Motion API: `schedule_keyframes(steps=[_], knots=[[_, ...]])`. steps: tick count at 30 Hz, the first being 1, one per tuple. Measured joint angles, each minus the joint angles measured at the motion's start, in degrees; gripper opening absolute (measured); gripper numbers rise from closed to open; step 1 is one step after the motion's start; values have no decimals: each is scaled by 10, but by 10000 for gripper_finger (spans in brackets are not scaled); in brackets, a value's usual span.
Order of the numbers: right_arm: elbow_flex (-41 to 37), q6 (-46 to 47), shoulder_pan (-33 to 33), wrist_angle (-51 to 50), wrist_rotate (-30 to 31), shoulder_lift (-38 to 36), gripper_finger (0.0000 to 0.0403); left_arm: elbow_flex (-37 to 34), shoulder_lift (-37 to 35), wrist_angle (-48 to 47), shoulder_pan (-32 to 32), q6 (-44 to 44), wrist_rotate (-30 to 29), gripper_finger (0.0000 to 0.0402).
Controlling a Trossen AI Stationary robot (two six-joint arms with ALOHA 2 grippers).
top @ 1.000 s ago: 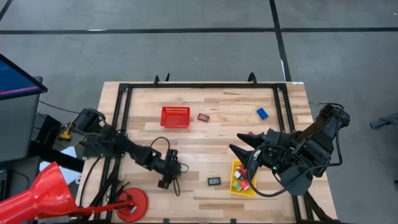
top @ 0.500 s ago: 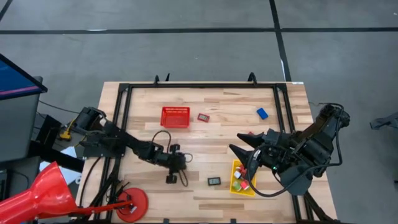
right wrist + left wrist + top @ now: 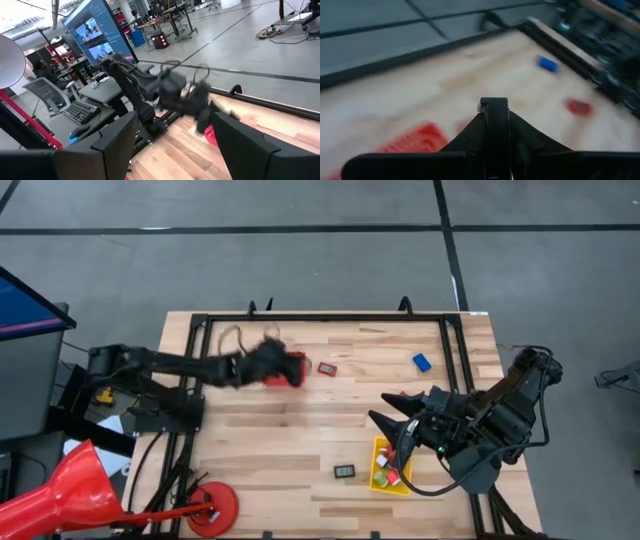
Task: Pick & Place Office items
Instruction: Put the left black digital clock in the red basket
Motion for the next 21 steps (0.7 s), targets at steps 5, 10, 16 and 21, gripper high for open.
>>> schedule_keyframes(steps=[5,10,16,21], knots=[[0,0,-4,5,5,0,256,0,-61,-156,98,-37,15,43],[0,0,-9,6,8,0,256,-1,-71,-234,119,-51,44,43],[0,0,-15,6,9,0,256,-1,-54,-250,119,-128,43,43],[0,0,-15,6,9,2,256,-1,-12,-252,120,-180,45,43]])
